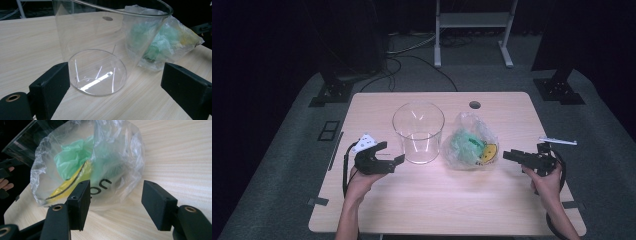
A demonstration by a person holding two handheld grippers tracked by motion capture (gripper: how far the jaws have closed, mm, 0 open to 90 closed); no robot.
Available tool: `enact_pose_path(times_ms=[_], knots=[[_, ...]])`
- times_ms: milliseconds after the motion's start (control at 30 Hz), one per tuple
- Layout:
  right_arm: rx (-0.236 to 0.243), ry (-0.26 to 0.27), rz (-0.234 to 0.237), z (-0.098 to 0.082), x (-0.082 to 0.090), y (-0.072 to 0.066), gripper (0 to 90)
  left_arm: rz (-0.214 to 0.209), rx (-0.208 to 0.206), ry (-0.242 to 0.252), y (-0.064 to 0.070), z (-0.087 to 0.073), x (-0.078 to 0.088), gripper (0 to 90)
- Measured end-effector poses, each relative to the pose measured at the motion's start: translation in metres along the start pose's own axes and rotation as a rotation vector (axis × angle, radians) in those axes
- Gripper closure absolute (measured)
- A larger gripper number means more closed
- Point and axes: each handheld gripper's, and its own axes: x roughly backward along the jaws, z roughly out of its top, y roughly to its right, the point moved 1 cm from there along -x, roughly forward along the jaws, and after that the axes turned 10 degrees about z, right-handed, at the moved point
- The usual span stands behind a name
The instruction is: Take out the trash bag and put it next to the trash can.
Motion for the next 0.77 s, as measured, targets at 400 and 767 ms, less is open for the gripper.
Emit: enact_pose_path(times_ms=[400, 767], knots=[[0.024, 0.025, -0.034, -0.017, 0.008, -0.003, 39.4, 0.003, 0.002, -0.003, -0.001, -0.002, 0.000, 7.5], [0.038, 0.078, -0.068, -0.040, 0.026, -0.012, 37.7, 0.000, 0.004, 0.006, -0.001, 0.000, 0.003, 7.5]])
